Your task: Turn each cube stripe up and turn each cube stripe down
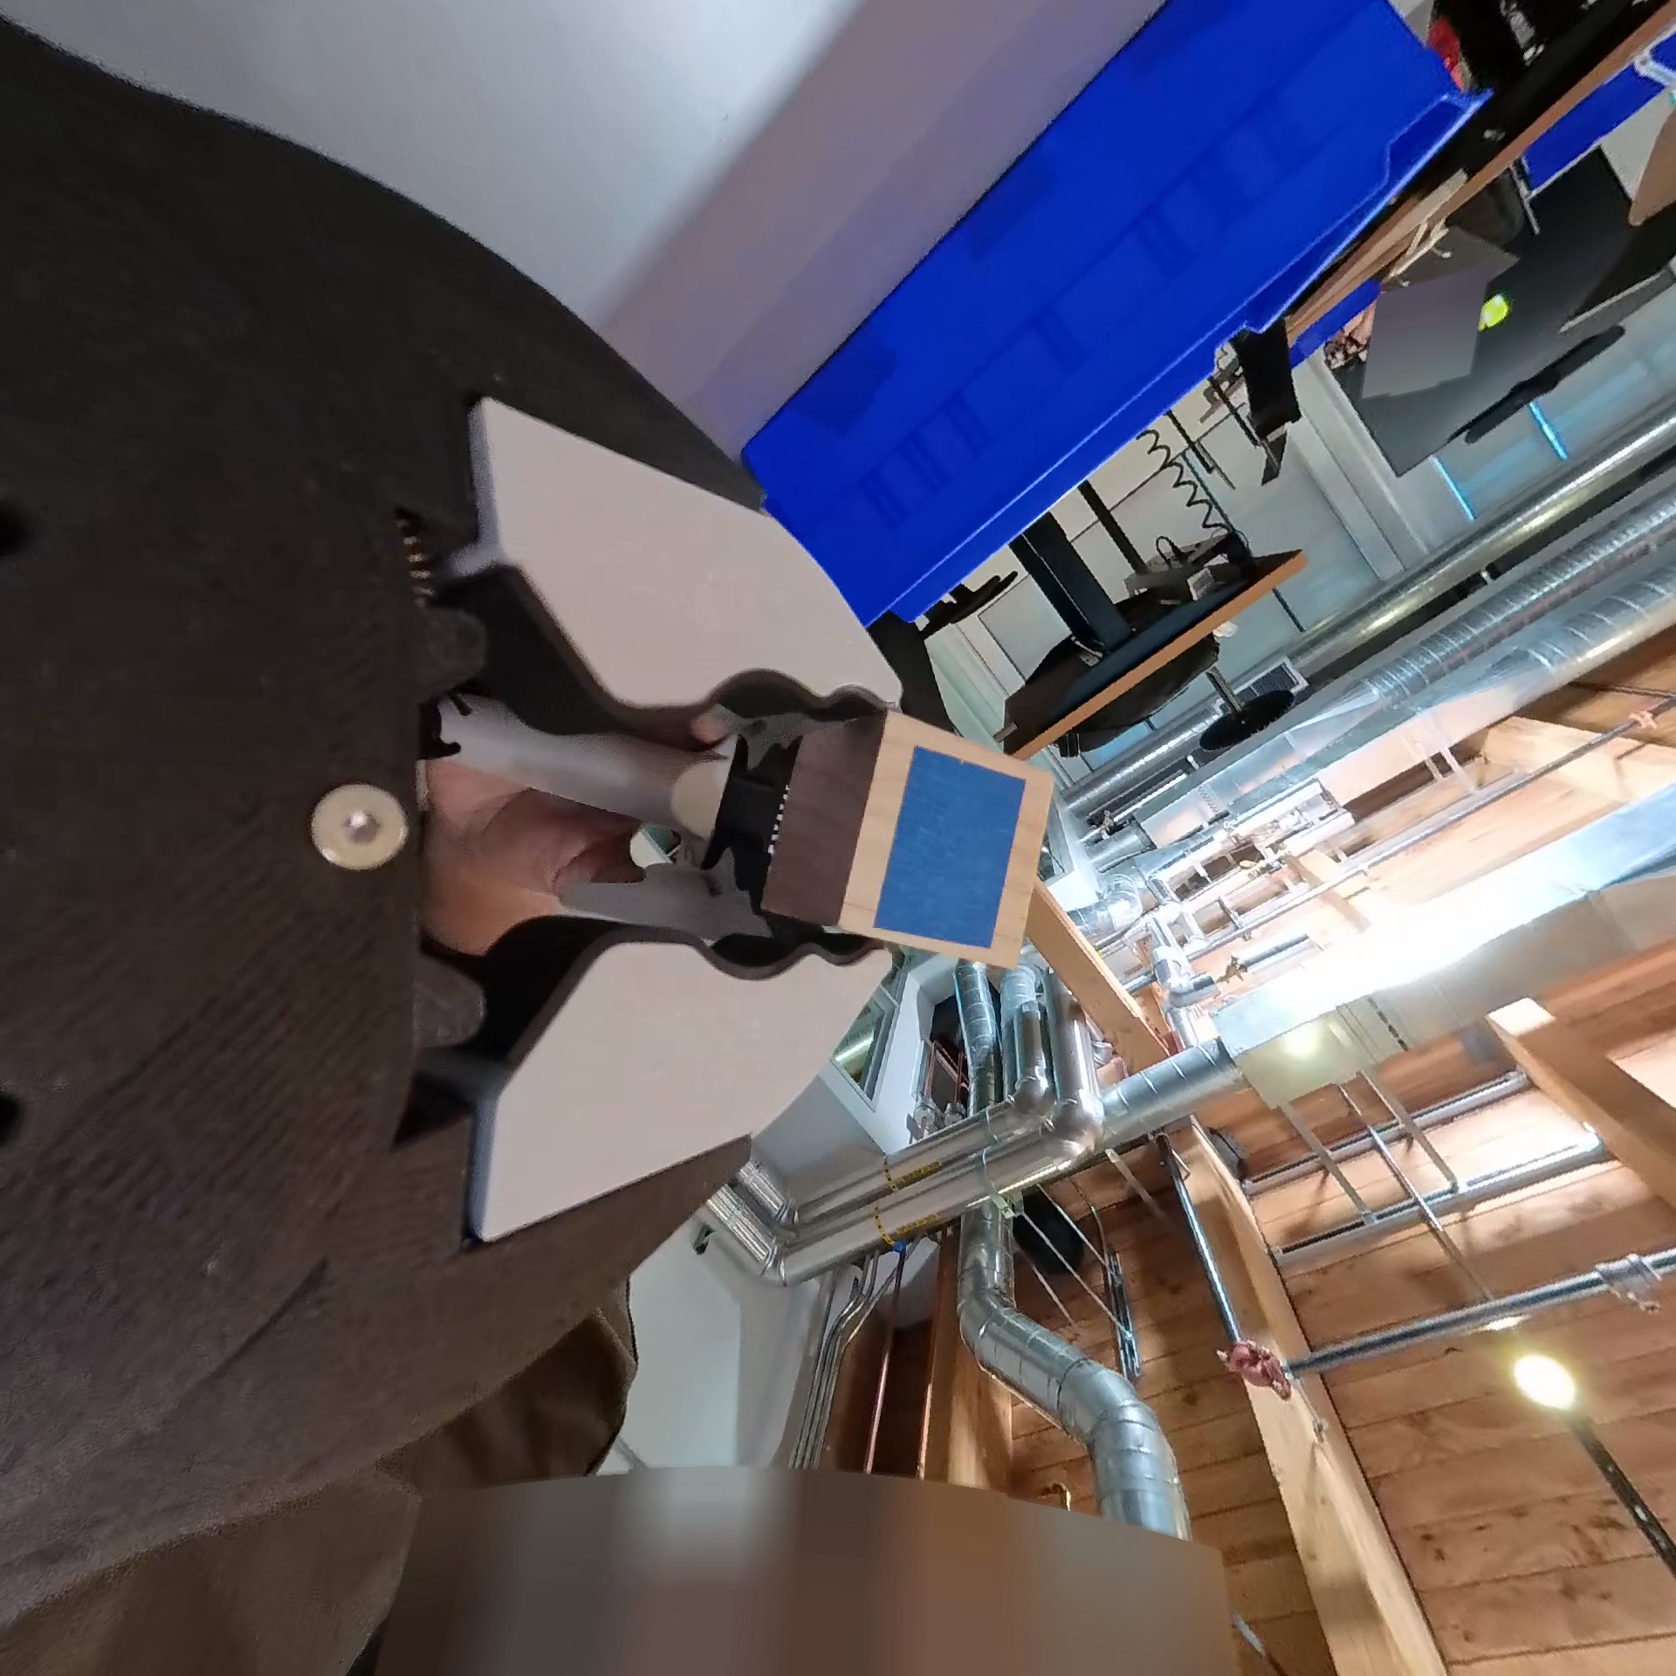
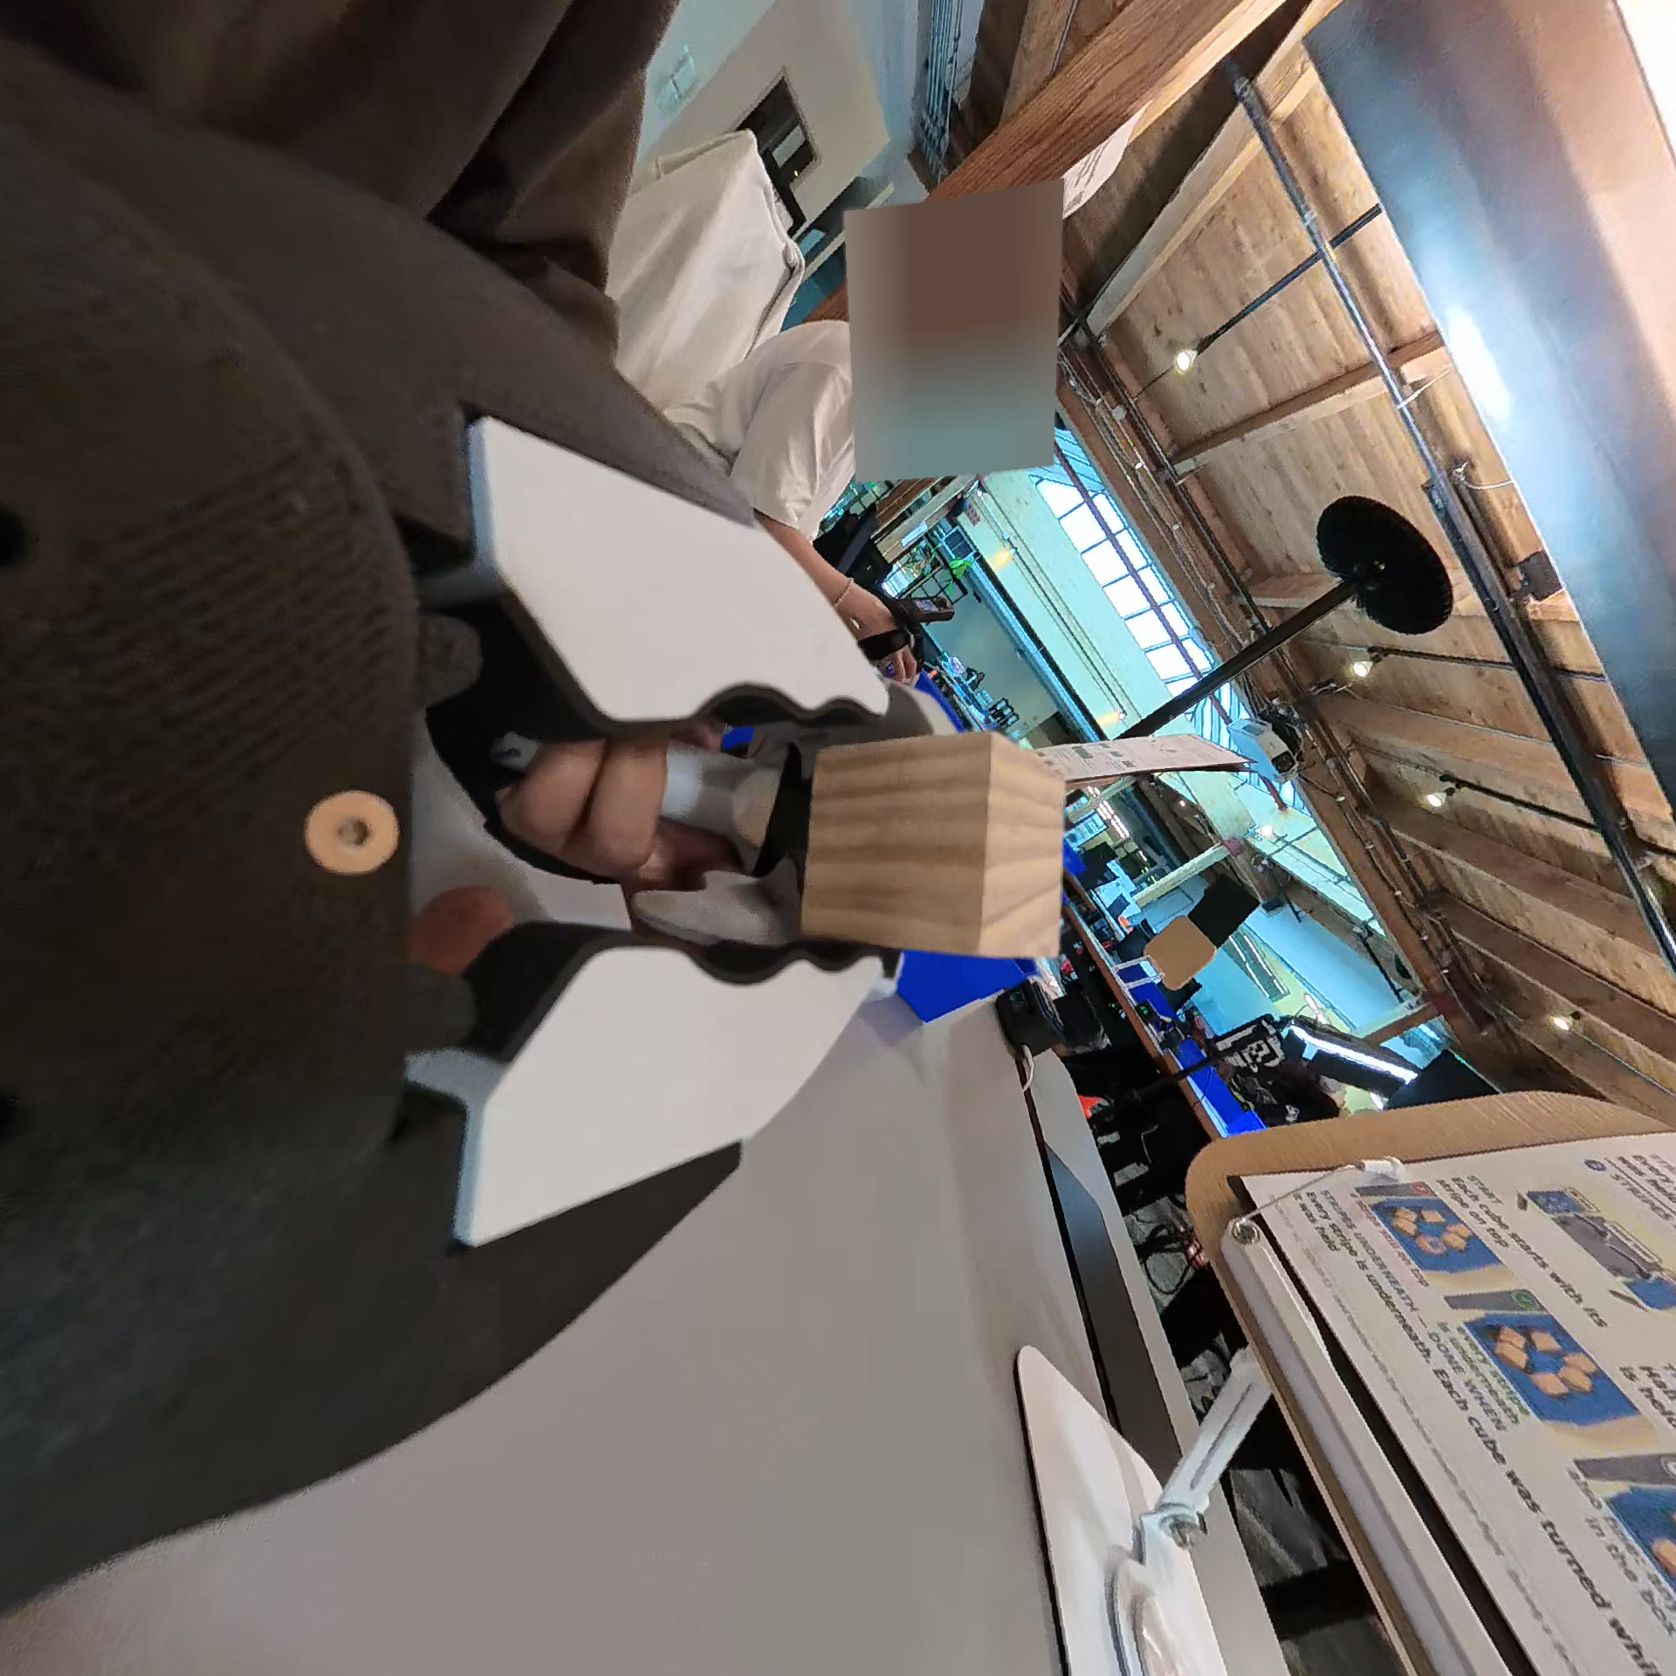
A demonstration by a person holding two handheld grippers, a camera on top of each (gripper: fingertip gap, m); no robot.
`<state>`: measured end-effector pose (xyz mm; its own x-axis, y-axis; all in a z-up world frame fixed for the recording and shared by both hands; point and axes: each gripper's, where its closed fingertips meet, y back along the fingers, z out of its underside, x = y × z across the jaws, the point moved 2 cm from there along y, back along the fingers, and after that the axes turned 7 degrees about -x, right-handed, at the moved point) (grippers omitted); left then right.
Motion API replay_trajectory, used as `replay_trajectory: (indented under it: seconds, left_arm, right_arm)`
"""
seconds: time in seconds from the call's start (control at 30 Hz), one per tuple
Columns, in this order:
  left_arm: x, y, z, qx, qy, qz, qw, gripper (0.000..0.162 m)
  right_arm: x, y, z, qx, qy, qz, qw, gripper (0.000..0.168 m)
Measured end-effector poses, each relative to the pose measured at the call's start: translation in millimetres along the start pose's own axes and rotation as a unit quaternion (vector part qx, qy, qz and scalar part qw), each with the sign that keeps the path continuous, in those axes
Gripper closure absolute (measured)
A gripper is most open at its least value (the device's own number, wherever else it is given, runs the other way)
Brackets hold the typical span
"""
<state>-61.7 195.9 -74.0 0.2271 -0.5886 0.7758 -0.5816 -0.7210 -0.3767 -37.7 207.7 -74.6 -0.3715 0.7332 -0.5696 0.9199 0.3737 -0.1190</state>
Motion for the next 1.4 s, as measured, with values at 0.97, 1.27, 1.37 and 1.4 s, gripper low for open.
replay_trajectory:
  seconds: [0.97, 1.27, 1.37, 1.4]
  left_arm:
    - [-25, 29, -19, 0.028, 0.027, -0.060, 0.997, 0.111]
    - [-32, 29, -15, 0.000, 0.028, -0.073, 0.997, 0.110]
    - [-36, 31, -15, 0.001, 0.042, -0.068, 0.997, 0.110]
    - [-37, 31, -15, 0.001, 0.045, -0.067, 0.997, 0.110]
  right_arm:
    - [148, 124, -181, -0.013, 0.035, 0.331, 0.943, 0.126]
    - [306, 191, -147, -0.288, -0.030, 0.547, 0.786, 0.126]
    - [323, 194, -139, -0.330, -0.042, 0.563, 0.756, 0.126]
    - [327, 196, -136, -0.346, -0.044, 0.569, 0.745, 0.126]
